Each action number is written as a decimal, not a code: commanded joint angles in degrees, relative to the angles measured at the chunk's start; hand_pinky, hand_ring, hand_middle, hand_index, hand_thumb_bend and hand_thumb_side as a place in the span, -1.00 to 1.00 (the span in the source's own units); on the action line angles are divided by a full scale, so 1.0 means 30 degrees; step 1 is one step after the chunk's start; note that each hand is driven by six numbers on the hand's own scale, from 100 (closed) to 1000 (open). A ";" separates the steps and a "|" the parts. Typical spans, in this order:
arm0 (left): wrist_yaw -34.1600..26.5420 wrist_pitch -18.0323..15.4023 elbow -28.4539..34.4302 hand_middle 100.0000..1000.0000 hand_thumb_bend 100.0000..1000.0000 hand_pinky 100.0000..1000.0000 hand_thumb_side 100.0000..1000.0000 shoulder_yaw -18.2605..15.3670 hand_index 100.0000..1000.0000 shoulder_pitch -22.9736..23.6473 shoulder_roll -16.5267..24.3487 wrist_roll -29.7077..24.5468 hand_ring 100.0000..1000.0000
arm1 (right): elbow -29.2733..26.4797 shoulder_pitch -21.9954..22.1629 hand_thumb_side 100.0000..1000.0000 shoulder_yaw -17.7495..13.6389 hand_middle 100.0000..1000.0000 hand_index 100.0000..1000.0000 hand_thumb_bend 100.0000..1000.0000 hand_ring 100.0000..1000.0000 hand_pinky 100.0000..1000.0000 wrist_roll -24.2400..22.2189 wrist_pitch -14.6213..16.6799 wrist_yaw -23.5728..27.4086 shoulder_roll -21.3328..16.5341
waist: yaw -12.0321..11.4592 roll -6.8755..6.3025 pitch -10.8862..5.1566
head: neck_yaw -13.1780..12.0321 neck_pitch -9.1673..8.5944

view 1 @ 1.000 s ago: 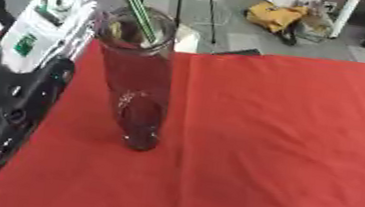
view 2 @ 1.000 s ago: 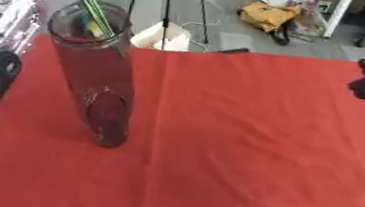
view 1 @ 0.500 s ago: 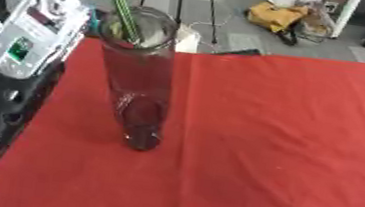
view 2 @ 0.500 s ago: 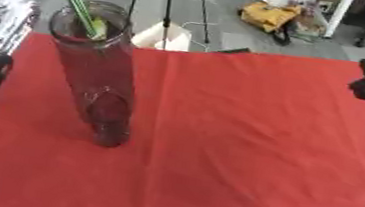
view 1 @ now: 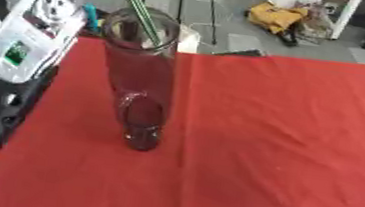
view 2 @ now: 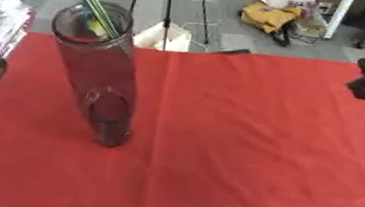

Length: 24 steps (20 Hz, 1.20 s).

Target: Arrange flowers into the vase.

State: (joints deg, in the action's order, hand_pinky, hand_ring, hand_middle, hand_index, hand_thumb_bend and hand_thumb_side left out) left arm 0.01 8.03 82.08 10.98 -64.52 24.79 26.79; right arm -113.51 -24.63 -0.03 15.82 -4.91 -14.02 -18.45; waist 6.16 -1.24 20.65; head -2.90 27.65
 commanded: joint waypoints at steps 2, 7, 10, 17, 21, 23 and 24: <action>0.0131 0.0202 0.0217 -0.55 -1.00 -0.56 1.00 -0.0256 -0.45 -0.0270 0.0639 -0.0364 -0.51 | -0.0359 -0.0083 1.00 -0.0203 -0.11 0.40 -1.00 0.57 0.28 0.0064 0.0021 0.0089 -0.0209 | -0.0031 0.0090 -0.0554 | 0.0082 -0.0028; 0.0891 0.0486 0.0207 -0.50 -1.00 -0.49 1.00 -0.0138 -0.46 -0.0110 0.0923 -0.0995 -0.46 | -0.0359 -0.0044 1.00 -0.0220 -0.11 0.40 -1.00 0.56 0.28 0.0090 0.0013 0.0088 -0.0226 | -0.0078 0.0083 -0.0577 | 0.0113 0.0043; 0.1500 0.0554 0.0214 -0.48 -1.00 -0.46 0.98 -0.0100 -0.46 -0.0015 0.1153 -0.1278 -0.42 | -0.0359 -0.0018 1.00 -0.0220 -0.11 0.40 -1.00 0.56 0.28 0.0095 0.0018 0.0085 -0.0236 | -0.0133 0.0051 -0.0600 | 0.0161 0.0102; 0.2768 0.0555 0.0215 -0.30 -1.00 -0.35 0.98 0.0119 -0.38 0.0267 0.1581 -0.2493 -0.30 | -0.0359 0.0004 1.00 -0.0235 -0.11 0.40 -1.00 0.56 0.28 0.0128 0.0019 0.0076 -0.0242 | -0.0205 0.0015 -0.0629 | 0.0251 0.0122; 0.3603 0.0530 0.0150 -0.25 -1.00 -0.32 0.93 0.0161 -0.37 0.0339 0.1681 -0.3273 -0.26 | -0.0359 0.0008 1.00 -0.0230 -0.11 0.40 -1.00 0.56 0.28 0.0179 0.0017 0.0099 -0.0224 | -0.0242 0.0009 -0.0656 | 0.0297 0.0124; 0.3999 0.0507 0.0116 -0.23 -1.00 -0.30 0.92 0.0165 -0.37 0.0350 0.1716 -0.3626 -0.24 | -0.0359 0.0022 1.00 -0.0222 -0.11 0.40 -1.00 0.56 0.28 0.0189 0.0016 0.0115 -0.0216 | -0.0263 0.0007 -0.0672 | 0.0304 0.0123; 0.4189 0.0499 0.0099 -0.21 -1.00 -0.29 0.90 0.0181 -0.36 0.0355 0.1738 -0.3819 -0.22 | -0.0359 0.0027 1.00 -0.0222 -0.11 0.40 -1.00 0.56 0.28 0.0195 0.0017 0.0120 -0.0212 | -0.0268 0.0003 -0.0680 | 0.0313 0.0120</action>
State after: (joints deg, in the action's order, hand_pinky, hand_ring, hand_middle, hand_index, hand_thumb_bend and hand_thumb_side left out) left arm 11.70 9.62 81.84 11.44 -62.53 28.25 16.02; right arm -113.51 -24.18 -0.32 16.17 -4.99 -14.00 -18.44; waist 5.38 -1.30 20.26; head -2.13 27.99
